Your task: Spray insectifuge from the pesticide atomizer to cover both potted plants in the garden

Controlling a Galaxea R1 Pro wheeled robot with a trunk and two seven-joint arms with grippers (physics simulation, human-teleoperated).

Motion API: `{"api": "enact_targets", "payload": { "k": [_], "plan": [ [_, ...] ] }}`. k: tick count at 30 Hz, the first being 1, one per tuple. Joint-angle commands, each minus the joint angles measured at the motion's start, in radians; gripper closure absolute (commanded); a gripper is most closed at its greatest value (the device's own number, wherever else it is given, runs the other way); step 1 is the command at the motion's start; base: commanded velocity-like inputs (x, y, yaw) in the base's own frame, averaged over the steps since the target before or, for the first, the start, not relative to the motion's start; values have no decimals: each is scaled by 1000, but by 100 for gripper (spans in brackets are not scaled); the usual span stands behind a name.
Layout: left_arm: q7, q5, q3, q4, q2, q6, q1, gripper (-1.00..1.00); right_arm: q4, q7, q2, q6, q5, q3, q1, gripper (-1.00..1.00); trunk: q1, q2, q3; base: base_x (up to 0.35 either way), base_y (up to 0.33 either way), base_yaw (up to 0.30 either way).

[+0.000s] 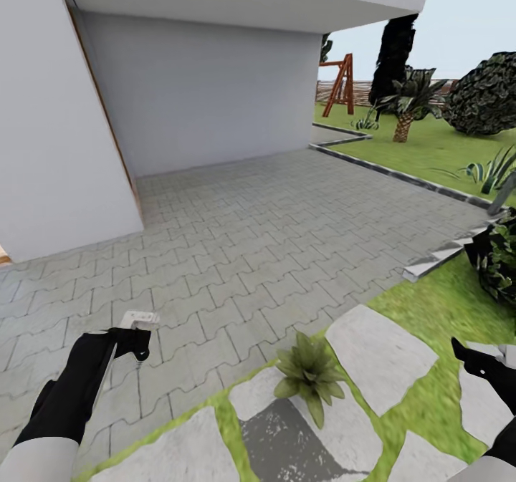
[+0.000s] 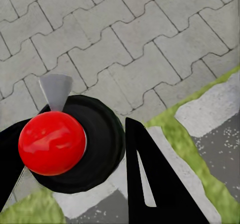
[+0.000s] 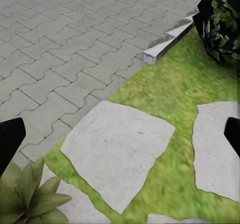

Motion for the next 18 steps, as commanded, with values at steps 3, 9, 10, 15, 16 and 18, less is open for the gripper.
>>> {"api": "enact_targets", "payload": {
  "k": [3,9,10,15,16,18],
  "plan": [
    [-10,-11,1,-1,0,2,-1,100,-3,7,1,5,4,-2,-2,-100,1,-2,1,190,309,-228],
    [-10,-11,1,-1,0,2,-1,100,-3,7,1,5,4,-2,-2,-100,1,-2,7,185,311,-227],
    [-10,-11,1,-1,0,2,-1,100,-3,7,1,5,4,-2,-2,-100,1,-2,8,183,312,-222],
    [-10,-10,1,-1,0,2,-1,100,-3,7,1,5,4,-2,-2,-100,1,-2,13,183,312,-220],
    [-10,-10,1,-1,0,2,-1,100,-3,7,1,5,4,-2,-2,-100,1,-2,14,183,312,-220],
    [-10,-10,1,-1,0,2,-1,100,-4,7,1,5,4,-2,-2,-100,1,-2,16,181,312,-224]
  ]
}}
